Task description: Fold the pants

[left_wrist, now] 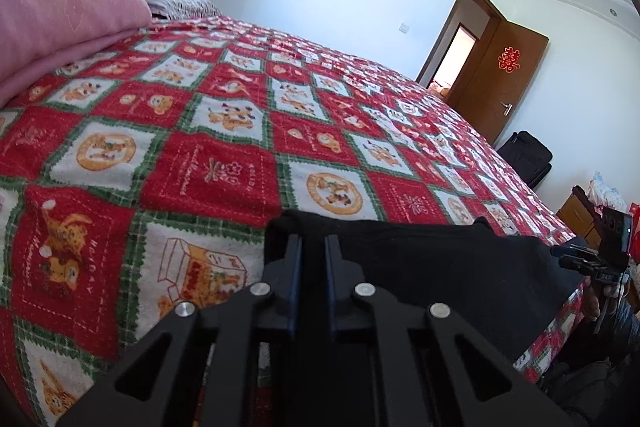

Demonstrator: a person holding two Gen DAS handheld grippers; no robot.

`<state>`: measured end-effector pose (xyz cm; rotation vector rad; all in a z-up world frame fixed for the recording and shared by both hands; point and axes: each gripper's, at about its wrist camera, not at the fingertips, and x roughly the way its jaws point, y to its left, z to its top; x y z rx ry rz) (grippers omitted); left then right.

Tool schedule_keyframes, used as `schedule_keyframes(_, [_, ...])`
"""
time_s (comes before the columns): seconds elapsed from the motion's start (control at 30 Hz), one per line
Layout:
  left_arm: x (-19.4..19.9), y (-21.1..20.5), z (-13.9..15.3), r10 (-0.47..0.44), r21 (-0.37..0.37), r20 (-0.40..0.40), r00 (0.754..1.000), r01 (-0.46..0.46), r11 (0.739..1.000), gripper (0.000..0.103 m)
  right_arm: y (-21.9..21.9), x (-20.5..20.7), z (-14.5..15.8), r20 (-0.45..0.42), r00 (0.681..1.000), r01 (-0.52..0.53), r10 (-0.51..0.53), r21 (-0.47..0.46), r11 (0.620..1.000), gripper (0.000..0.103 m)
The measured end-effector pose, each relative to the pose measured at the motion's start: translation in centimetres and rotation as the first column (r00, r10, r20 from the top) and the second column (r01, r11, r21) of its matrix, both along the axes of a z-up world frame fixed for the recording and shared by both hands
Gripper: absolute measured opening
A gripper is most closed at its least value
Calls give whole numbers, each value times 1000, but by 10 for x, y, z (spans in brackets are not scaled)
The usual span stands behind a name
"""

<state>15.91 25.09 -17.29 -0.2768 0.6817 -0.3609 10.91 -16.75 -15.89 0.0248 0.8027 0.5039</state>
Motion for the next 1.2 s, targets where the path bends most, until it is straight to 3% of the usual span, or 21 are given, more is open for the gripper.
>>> schedule_keyframes(0.2, [-4,5,15,21,-48,51,998,-19,999,9,16,29,-10,-28,1000,12,-14,-65,998,47])
schedule_keyframes(0.27, [-1,13,15,40,-102,46,998,-35,994,8,20,40,-11,-33,999,4,-7,-76,997,47])
schedule_keyframes(0.37, [11,17,7,62,-85,28,998,-59,995,6,29,55,-20,-55,998,-11,4,-125,992,47])
schedule_keyframes(0.47, [18,22,-5,47,-142,-14,999,-48,989,6,36,67,-30,-67,998,-7,-6,-184,983,47])
schedule_keyframes(0.6, [9,16,-5,33,-118,-1,999,-33,992,6,34,74,-34,-88,996,-21,7,-160,987,47])
schedule_keyframes(0.7, [0,15,-2,44,-94,-2,999,-44,995,22,34,74,-33,-88,996,-34,21,-138,990,47])
schedule_keyframes(0.8, [-6,13,2,67,-59,11,998,-66,996,61,38,73,-30,-78,996,-42,30,-147,988,47])
schedule_keyframes(0.83, [-9,12,4,70,-60,30,997,-68,996,66,39,73,-30,-76,997,-41,31,-147,988,47])
schedule_keyframes(1.0, [1,9,2,57,-68,18,998,-56,996,65,41,73,-30,-69,997,-42,32,-144,989,47])
schedule_keyframes(1.07, [7,7,-2,55,-67,3,998,-55,996,58,43,73,-30,-63,997,-45,35,-159,986,47])
schedule_keyframes(1.13, [11,6,-6,43,-72,-16,999,-44,996,38,44,73,-29,-53,998,-48,40,-163,985,47])
schedule_keyframes(1.2, [13,3,-9,41,-56,-30,999,-43,998,27,45,75,-29,-51,998,-49,40,-169,985,47])
